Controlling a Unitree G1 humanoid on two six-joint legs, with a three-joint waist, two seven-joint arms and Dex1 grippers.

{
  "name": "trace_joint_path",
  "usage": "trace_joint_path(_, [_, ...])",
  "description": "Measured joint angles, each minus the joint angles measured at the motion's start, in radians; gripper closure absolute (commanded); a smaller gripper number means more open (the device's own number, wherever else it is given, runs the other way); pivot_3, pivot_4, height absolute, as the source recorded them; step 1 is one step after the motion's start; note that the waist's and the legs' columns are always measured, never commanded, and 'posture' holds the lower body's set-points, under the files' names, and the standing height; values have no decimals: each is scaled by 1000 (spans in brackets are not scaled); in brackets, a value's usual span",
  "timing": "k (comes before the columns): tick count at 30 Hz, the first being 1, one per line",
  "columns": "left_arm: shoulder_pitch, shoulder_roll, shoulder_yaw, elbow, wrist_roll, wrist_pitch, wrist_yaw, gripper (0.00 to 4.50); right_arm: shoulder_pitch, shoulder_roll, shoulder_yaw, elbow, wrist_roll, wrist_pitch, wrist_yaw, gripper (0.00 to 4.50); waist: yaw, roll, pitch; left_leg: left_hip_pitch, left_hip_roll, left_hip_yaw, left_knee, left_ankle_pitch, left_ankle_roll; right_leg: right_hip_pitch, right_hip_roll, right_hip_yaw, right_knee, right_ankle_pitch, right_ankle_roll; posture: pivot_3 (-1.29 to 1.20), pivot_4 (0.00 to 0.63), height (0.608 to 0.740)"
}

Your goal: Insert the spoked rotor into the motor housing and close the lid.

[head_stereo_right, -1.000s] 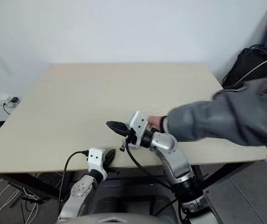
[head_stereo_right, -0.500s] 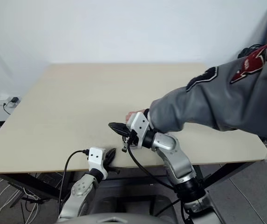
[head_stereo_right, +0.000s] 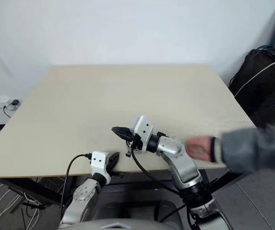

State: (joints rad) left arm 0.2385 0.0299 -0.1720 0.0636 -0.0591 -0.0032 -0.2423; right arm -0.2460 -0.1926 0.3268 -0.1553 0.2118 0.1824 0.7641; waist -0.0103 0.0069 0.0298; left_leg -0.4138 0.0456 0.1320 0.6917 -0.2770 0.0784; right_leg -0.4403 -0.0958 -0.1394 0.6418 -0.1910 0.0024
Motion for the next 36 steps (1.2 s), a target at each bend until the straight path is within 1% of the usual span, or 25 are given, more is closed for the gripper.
trace_joint_path(4, [-4, 0, 0, 0, 0, 0, 0, 4500, -5, 2, -1, 2, -1, 2, -11, 4470, 0, 0, 0, 0, 0, 0, 0, 0, 0, 0, 0, 0, 0, 0, 0, 0, 0, 740])
trace_joint_path(7, [-6, 0, 0, 0, 0, 0, 0, 4500, -15, 17, -14, 22, -16, 3, -66, 4470, 0, 0, 0, 0, 0, 0, 0, 0, 0, 0, 0, 0, 0, 0, 0, 0, 0, 740])
trace_joint_path(8, [-7, 0, 0, 0, 0, 0, 0, 4500, -24, 24, -21, 35, -32, 3, -95, 4470, 0, 0, 0, 0, 0, 0, 0, 0, 0, 0, 0, 0, 0, 0, 0, 0, 0, 740])
trace_joint_path(11, [-8, -1, 0, 0, 0, 0, 0, 4500, -64, 46, -60, 104, -120, 1, -247, 4470, 0, 0, 0, 0, 0, 1, 0, 0, 0, 0, 0, 0, 1, 0, 0, 0, 0, 740])
trace_joint_path(15, [-9, 0, 0, 0, 0, 0, 0, 4500, -107, 44, -108, 191, -231, 27, -426, 4470, 1, 0, 0, 0, 0, 1, 0, 0, -1, -1, 0, 0, 0, 0, 0, 0, 0, 740])
trace_joint_path(17, [-10, -1, -1, 0, 0, 0, 0, 4500, -120, 21, -124, 235, -282, 71, -482, 4470, 0, 0, 0, -1, 0, 2, 0, 0, -1, -1, 1, 1, 0, 0, 0, 0, 0, 740])
trace_joint_path(20, [-10, -1, -2, 0, 0, 0, 0, 4500, -122, -26, -131, 265, -332, 146, -508, 4470, -1, 0, 0, 0, 0, 2, 0, 0, 0, -1, 2, 1, 1, 0, 0, 0, 0, 740])
trace_joint_path(22, [-10, -1, -4, 0, 0, 0, 0, 4500, -122, -73, -117, 266, -366, 201, -493, 4470, -2, 1, 0, 0, 0, 2, 0, 0, 0, -1, 2, 1, 1, 0, 0, 0, 0, 740])
trace_joint_path(24, [-10, -1, -4, 0, 0, 0, 0, 4500, -119, -153, -65, 255, -396, 245, -417, 4470, -2, 1, 0, 0, 0, 2, 0, 0, 0, -1, 1, 1, 1, 0, 0, 0, 0, 740])
trace_joint_path(27, [-9, -1, -4, 0, 0, 0, 0, 4500, -93, -230, -7, 208, -414, 291, -306, 4470, -3, 1, 0, 0, 0, 1, 0, 0, 0, -1, 1, 1, 1, 0, 0, 0, 0, 740])
trace_joint_path(29, [-9, -1, -4, 0, 0, 0, 0, 4500, -74, -264, 14, 156, -392, 301, -218, 4470, -4, 1, 0, 0, 0, 1, 0, 0, 0, -1, 1, 1, 1, 0, 0, 0, 0, 740])
trace_joint_path(33, [-9, -1, -4, 0, 0, 0, 0, 4500, -45, -298, 21, 29, -300, 277, -60, 4470, -3, 1, 1, 0, 0, 0, 0, 0, 0, 0, 1, 0, 0, 0, 0, 0, 0, 740])
trace_joint_path(36, [-8, -1, -5, 0, 0, 1, -1, 4500, -45, -278, 11, -3, -239, 260, -20, 4470, -1, 0, 1, 0, 0, 0, 0, 0, 0, 0, 0, 0, 0, 0, 0, 0, 0, 740])
